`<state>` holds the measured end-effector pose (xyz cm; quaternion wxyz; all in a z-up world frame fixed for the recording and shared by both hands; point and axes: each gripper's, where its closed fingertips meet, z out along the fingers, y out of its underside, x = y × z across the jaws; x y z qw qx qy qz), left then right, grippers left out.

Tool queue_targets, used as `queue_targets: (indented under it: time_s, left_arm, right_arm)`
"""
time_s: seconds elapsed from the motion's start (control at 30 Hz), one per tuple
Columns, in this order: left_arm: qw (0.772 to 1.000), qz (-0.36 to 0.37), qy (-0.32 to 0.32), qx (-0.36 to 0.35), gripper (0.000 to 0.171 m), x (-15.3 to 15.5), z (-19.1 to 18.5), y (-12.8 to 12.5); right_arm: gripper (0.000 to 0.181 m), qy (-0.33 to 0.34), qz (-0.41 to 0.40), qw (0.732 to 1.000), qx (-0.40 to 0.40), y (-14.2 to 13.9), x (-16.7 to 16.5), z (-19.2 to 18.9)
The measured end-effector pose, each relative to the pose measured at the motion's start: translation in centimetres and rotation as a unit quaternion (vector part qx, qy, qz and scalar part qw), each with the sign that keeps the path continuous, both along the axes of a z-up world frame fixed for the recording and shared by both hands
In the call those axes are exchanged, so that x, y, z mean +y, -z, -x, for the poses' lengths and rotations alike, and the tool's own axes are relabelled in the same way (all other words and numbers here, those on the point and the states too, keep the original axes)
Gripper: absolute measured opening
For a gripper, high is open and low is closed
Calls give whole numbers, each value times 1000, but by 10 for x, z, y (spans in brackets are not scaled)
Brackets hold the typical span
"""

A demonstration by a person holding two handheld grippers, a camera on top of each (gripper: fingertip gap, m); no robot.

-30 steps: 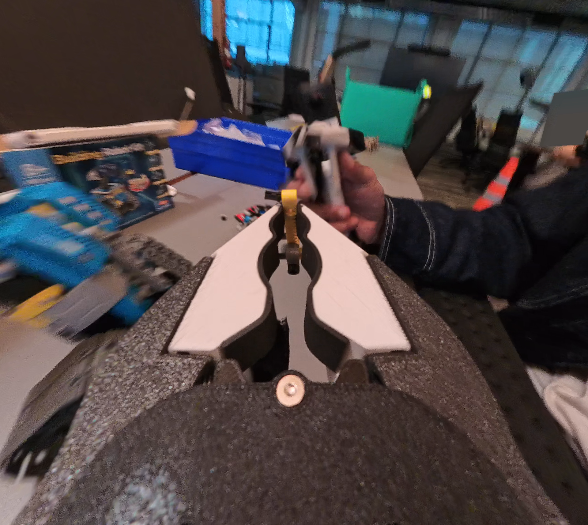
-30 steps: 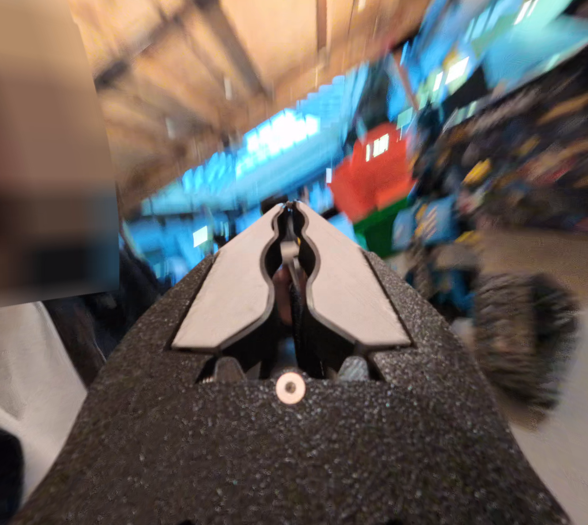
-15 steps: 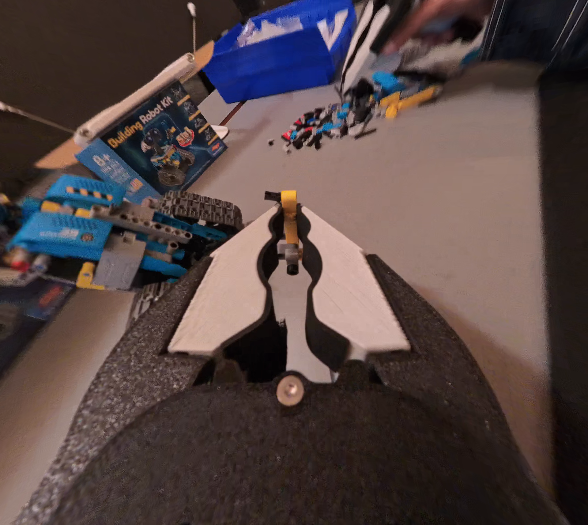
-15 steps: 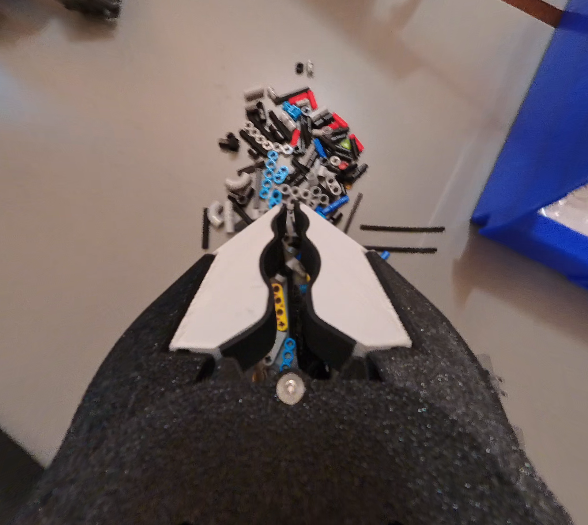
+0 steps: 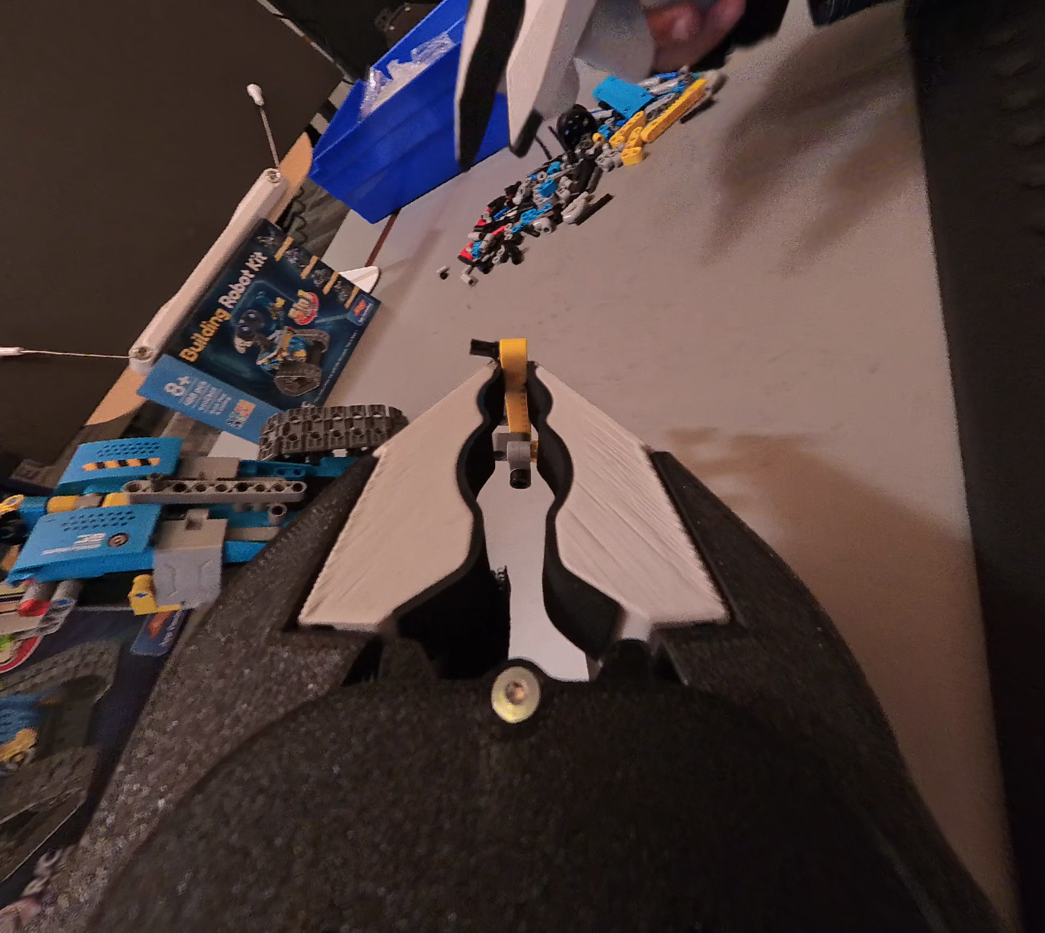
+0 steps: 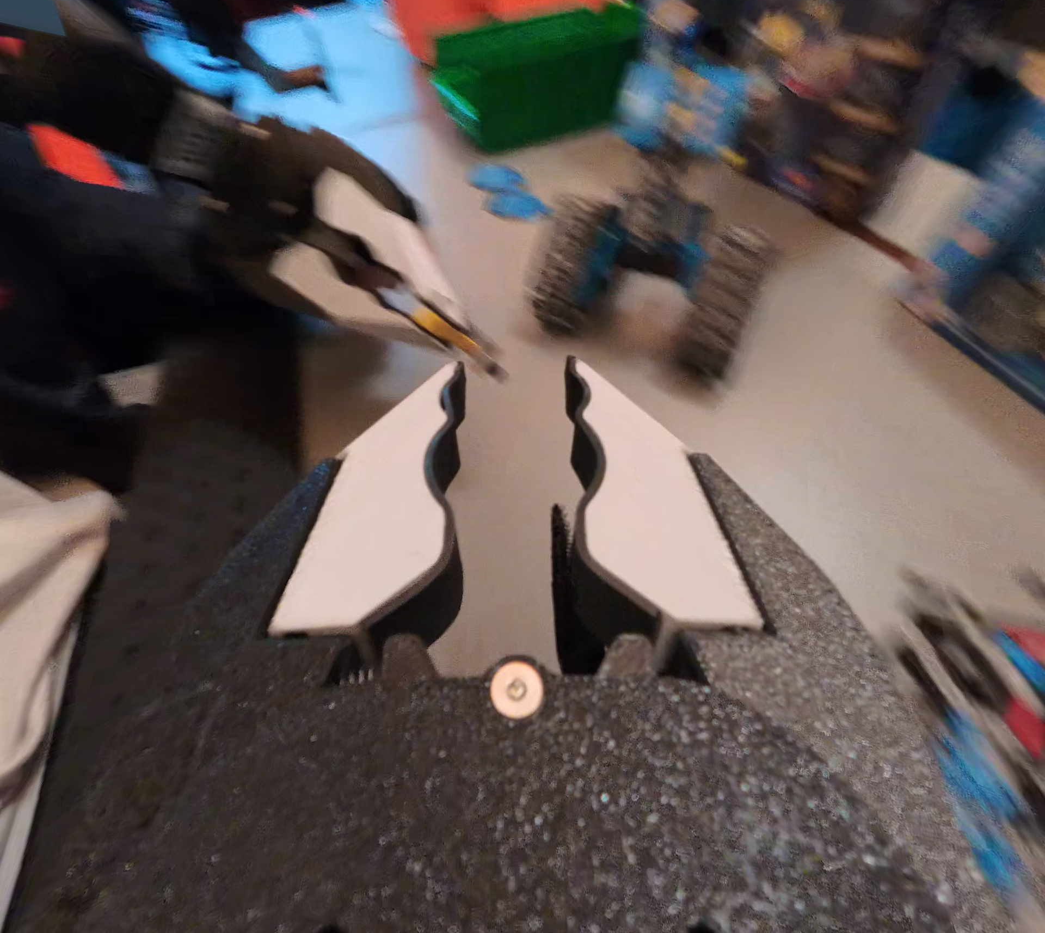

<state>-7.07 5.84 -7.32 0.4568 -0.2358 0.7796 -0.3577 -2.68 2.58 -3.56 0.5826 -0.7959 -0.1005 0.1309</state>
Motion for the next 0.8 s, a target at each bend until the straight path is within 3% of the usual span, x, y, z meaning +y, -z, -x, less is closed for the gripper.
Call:
queue_targets:
  time_s: [0.1, 0.27, 0.37, 0.5, 0.63, 0.8]
  left_arm:
    - [1000, 19, 8, 15, 6, -2, 1, 1]
    - [997, 55, 35, 37, 6, -9, 7, -1]
    - [997, 57, 33, 38, 6, -8, 6, -1]
    - [1000, -25, -6, 0, 6, 2, 0, 1]
    - [987, -144, -63, -29, 5, 20, -9, 10]
    - [972, -211, -88, -47, 6, 25, -13, 12]
  right_arm:
    - [31, -72, -1, 997, -9, 2, 27, 59]
    - [32, -57, 4, 998, -35, 18, 41, 58]
    - [26, -84, 6, 996, 28, 13, 39, 65]
    - [18, -79, 26, 991, 107, 17, 42, 59]
    - [17, -39, 40, 993, 104, 28, 52, 53]
    - [12, -7, 50, 992, 114, 33, 60, 47]
